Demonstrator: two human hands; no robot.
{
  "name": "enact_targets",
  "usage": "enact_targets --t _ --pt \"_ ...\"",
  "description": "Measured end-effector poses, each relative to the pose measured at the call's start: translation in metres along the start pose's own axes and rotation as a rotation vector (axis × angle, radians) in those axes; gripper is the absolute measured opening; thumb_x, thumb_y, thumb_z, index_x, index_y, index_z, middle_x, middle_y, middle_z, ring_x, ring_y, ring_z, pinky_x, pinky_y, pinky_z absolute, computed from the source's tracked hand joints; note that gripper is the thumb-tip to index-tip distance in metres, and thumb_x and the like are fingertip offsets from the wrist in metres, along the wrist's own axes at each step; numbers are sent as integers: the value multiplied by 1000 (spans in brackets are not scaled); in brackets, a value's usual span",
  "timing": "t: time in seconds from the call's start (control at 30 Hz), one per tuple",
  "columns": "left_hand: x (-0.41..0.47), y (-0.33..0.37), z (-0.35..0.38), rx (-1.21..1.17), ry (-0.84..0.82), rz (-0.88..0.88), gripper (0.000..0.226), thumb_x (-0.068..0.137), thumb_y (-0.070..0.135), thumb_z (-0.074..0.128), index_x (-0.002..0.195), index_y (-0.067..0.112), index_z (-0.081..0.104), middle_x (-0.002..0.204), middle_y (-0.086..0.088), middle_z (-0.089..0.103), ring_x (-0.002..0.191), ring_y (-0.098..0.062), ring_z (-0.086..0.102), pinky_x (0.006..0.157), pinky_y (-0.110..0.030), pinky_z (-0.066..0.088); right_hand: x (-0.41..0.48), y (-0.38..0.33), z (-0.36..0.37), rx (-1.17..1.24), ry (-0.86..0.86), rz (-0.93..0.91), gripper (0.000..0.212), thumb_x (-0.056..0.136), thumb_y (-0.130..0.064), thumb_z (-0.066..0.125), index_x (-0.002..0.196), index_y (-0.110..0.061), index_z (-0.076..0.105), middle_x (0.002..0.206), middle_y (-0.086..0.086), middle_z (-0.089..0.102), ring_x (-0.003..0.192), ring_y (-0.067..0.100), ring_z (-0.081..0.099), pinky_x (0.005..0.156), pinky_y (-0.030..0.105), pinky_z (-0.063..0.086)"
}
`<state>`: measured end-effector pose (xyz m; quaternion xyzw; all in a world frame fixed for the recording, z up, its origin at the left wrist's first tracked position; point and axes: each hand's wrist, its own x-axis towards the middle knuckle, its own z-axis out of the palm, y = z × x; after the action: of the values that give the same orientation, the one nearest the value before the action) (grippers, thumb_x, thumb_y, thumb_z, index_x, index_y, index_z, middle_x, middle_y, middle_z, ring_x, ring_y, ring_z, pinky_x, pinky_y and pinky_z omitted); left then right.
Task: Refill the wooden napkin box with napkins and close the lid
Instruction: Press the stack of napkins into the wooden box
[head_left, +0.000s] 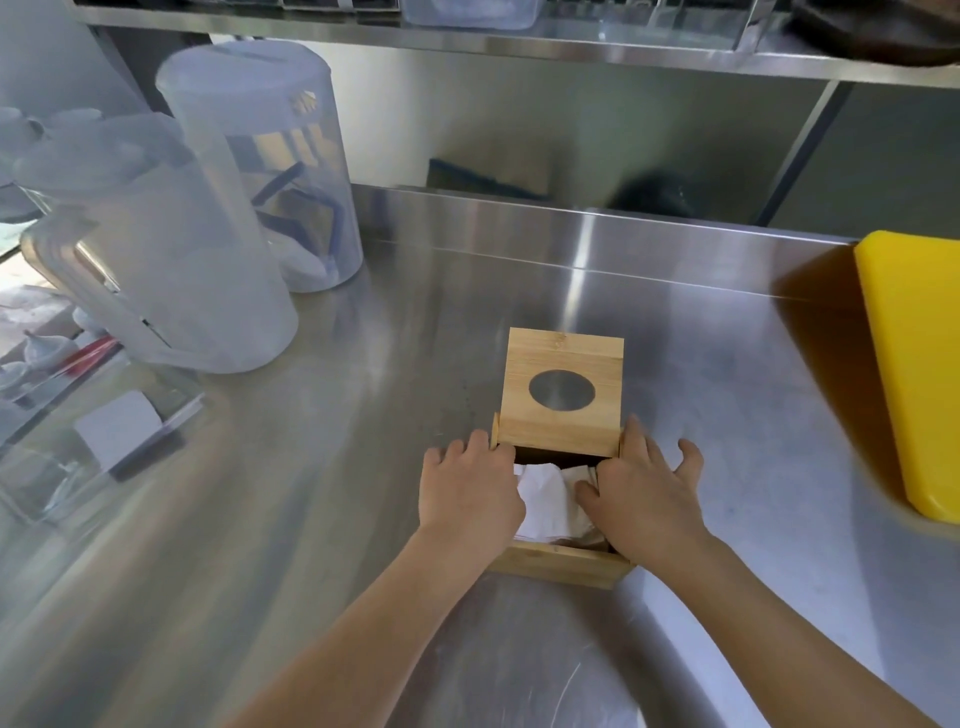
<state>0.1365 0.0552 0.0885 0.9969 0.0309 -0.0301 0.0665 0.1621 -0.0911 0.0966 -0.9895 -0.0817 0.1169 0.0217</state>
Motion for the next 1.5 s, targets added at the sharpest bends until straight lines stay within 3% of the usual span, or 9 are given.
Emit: enact_targets --t 0.17,0.33,0.4,0.53,0.8,0.9,1.07,1.2,1.5 --pt "-6 -2 -6 -75 114 31 26 91 23 48 114 18 58 120 -1 51 105 -21 53 89 -32 36 -9 6 -1 -25 194 -32 21 88 -30 55 86 -17 71 139 12 48 130 22 43 109 53 2" --pt "-6 -8 -6 -131 372 193 18 79 19 50 70 13 65 68 -1 62 57 -23 58 63 -29 41 -4 28 -3 189 613 -283 7 71 -5 70 64 -5 70 75 12 70 63 34 64 70 42 47" --pt "-4 -11 -9 -168 363 409 23 81 19 44 73 14 65 65 1 62 59 -21 58 67 -25 35 -4 32 -5 264 539 -462 16 77 -10 57 69 -6 70 69 8 68 57 30 62 50 35 53" --pt "4 -15 -13 -19 93 757 25 83 24 41 79 18 64 75 6 65 72 -19 59 80 -29 35 -3 28 -2 113 331 -748 25 75 -18 45 64 -19 68 63 -8 68 62 14 61 71 22 37" --pt "16 -24 -22 191 -194 641 23 84 37 55 101 23 64 109 7 56 109 -10 48 109 -40 11 5 28 -2 -110 168 -698 23 70 -31 52 49 -23 57 57 -8 59 58 12 58 80 29 24" --pt "15 -11 -26 351 -218 578 18 85 25 57 102 21 60 107 3 54 108 -15 48 111 -46 7 5 24 -11 -185 75 -681 18 77 -27 56 64 -18 64 68 -5 55 72 18 59 86 30 20" --pt "7 -4 -24 451 -109 596 19 83 16 58 103 16 57 102 -2 55 103 -20 49 107 -43 18 6 16 -14 -216 44 -692 11 82 -25 50 73 -21 44 78 -7 47 82 17 48 85 29 15" --pt "5 -6 -28 308 13 759 19 58 28 76 65 21 60 63 5 50 66 -16 53 69 -27 23 8 18 -16 -163 16 -767 8 85 -23 48 83 -18 55 87 -3 59 87 18 52 83 29 21" --pt "21 -7 -19 339 -216 627 9 85 24 60 93 24 55 99 2 55 102 -18 41 75 -28 23 6 9 -18 -258 -79 -662 15 83 -11 52 77 -23 46 79 -4 62 86 19 48 85 30 18"
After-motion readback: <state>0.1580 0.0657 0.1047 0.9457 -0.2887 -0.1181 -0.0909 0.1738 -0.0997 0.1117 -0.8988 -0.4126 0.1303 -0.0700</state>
